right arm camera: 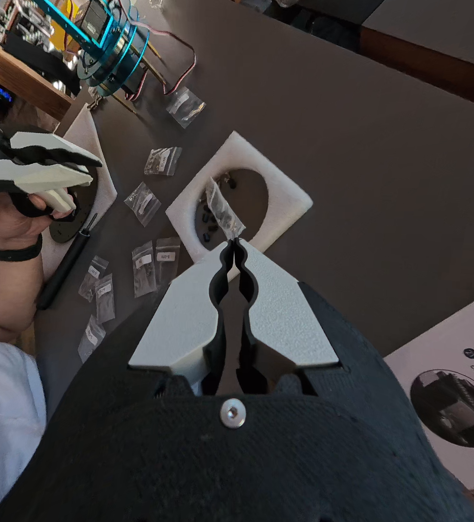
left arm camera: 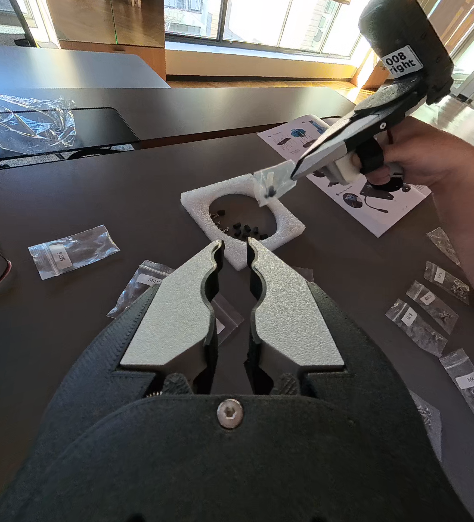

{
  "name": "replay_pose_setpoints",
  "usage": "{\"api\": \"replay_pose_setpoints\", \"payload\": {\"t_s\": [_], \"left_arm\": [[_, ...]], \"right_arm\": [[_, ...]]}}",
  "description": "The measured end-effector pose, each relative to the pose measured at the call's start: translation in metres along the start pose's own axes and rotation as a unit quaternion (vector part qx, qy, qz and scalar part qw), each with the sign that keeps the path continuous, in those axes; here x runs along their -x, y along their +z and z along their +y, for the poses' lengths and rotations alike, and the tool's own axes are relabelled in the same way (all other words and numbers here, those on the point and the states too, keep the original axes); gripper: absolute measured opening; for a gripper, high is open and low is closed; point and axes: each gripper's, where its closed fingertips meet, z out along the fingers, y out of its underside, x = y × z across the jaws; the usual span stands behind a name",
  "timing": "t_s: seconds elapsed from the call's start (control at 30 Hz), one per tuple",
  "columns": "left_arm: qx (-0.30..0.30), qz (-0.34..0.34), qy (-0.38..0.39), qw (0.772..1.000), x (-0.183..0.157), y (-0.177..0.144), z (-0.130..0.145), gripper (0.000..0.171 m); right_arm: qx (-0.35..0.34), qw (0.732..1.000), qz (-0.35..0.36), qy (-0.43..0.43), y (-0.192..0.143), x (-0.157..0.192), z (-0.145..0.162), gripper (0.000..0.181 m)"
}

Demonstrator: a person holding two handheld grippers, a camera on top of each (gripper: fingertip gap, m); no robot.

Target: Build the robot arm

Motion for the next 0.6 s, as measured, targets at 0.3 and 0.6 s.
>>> {"api": "replay_pose_setpoints", "payload": {"t_s": [0.3, 0.6], "left_arm": [[-0.002, 0.002, 0.000, 1.000, -0.002, 0.000, -0.001, 0.014], [-0.003, 0.003, 0.000, 1.000, -0.002, -0.001, -0.001, 0.014]], "right_arm": [[0.013, 1.000, 0.019, -0.020, 0.004, 0.004, 0.000, 0.000], [0.024, 0.998, 0.044, -0.046, 0.006, 0.007, -0.002, 0.000]]}}
